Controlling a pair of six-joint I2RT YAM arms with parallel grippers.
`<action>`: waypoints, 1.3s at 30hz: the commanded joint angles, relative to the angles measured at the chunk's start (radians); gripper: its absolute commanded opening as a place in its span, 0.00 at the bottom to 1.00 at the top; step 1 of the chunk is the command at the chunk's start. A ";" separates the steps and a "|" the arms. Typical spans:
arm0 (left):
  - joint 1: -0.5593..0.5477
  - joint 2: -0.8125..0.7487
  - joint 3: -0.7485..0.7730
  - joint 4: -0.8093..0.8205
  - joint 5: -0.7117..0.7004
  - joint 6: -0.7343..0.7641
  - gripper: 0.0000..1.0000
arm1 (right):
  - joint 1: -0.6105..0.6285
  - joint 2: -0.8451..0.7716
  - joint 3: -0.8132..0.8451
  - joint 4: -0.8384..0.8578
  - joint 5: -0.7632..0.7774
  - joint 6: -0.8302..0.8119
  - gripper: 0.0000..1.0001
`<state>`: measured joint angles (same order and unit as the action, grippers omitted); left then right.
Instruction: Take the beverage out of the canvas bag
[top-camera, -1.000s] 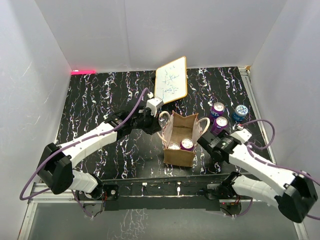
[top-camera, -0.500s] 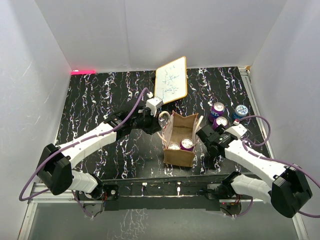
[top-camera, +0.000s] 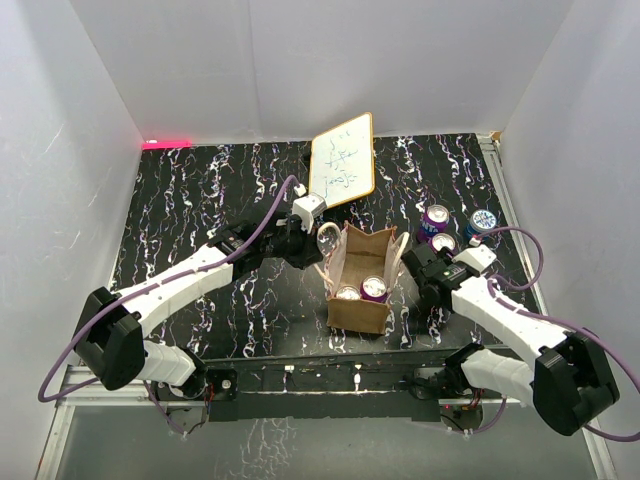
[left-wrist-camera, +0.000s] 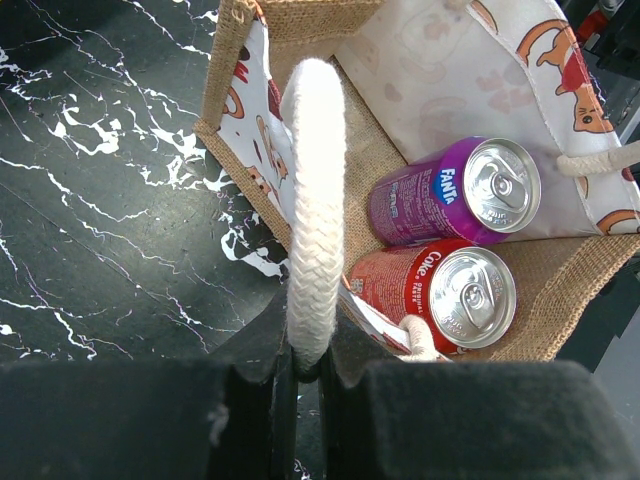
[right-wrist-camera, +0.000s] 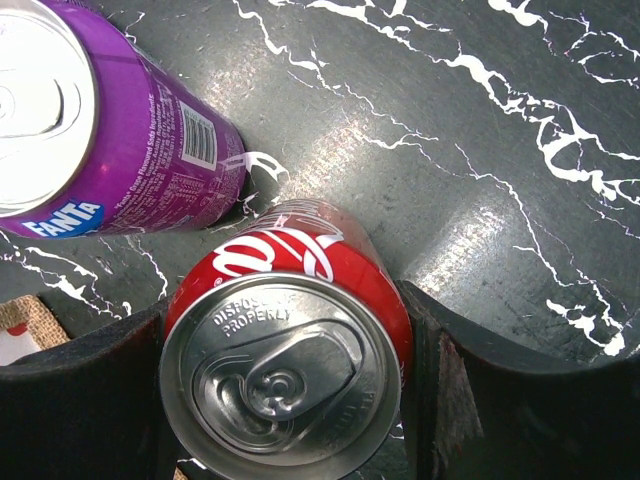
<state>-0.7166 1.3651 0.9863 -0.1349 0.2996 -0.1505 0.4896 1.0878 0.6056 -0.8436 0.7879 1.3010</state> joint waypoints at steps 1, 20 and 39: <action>0.002 -0.031 -0.006 0.001 0.001 0.001 0.00 | -0.012 -0.023 0.016 0.051 -0.005 -0.038 0.66; 0.003 -0.026 -0.003 0.002 0.009 -0.002 0.00 | -0.012 -0.498 0.219 0.305 -0.306 -0.842 0.94; 0.002 -0.050 -0.007 0.000 0.003 0.001 0.00 | 0.101 0.053 0.514 0.323 -0.925 -0.893 0.95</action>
<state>-0.7166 1.3525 0.9863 -0.1349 0.3019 -0.1532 0.5190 1.1355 1.0996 -0.5129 -0.1238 0.3843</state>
